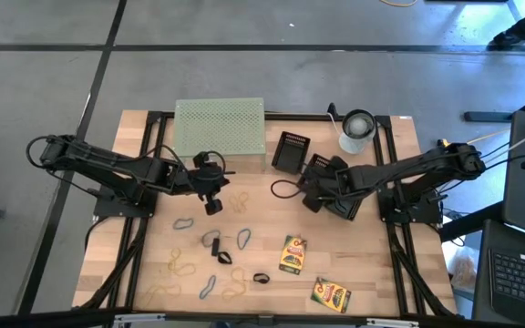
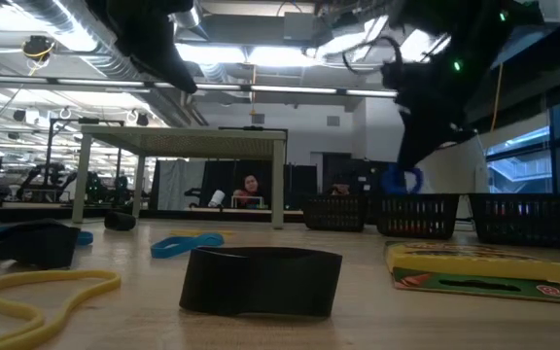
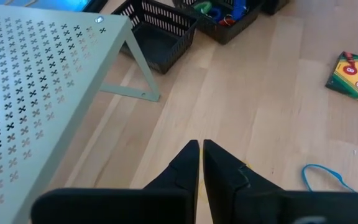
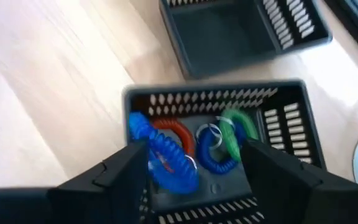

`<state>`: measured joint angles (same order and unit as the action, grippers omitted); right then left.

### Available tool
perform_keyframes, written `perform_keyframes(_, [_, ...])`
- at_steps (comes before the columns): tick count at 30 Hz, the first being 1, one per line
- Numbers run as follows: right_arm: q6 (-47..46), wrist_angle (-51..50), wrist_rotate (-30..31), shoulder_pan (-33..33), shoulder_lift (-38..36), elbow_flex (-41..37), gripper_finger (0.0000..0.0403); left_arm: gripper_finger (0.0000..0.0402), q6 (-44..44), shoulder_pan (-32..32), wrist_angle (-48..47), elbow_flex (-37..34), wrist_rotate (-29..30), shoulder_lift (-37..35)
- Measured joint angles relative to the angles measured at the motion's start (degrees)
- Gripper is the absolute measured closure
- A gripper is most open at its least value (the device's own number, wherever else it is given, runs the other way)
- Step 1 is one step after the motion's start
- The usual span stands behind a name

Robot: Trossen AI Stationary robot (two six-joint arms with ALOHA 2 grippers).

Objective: Pick & Place Office Desk Supplies
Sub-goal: Put the blue spring keychain into the middle black bin

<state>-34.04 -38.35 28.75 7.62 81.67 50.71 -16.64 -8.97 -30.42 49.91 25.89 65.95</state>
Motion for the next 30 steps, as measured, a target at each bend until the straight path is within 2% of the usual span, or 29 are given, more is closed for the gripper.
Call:
perform_keyframes(5, [0.0,-7.6,0.2,1.3,0.0,7.8,0.0146,0.0386,0.0,0.1,2.8,0.0,-0.1,0.0])
perform_keyframes(8, [0.0,-11.6,3.9,2.0,0.0,10.7,0.0153,0.0388,1.5,0.1,4.3,0.0,-0.1,0.0])
perform_keyframes(11, [0.0,-15.2,6.2,1.9,0.0,11.6,0.0161,0.0389,2.9,0.1,5.0,0.0,-0.1,0.0])
perform_keyframes(16, [-2.3,-19.3,6.6,1.4,0.0,11.1,0.0171,0.0386,2.4,0.1,5.0,0.0,-0.1,0.0])
perform_keyframes(20, [-2.7,-20.2,5.5,0.8,0.0,10.4,0.0173,0.0387,2.4,0.1,5.0,0.0,-0.1,0.0])
perform_keyframes(23, [-0.1,-20.2,1.4,-0.4,0.0,10.4,0.0166,0.0389,2.4,0.1,5.0,0.0,-0.1,0.0])
perform_keyframes(30, [2.6,-20.2,-3.9,-5.6,0.0,10.4,0.0118,0.0388,2.4,0.1,5.0,0.0,-0.1,0.0])
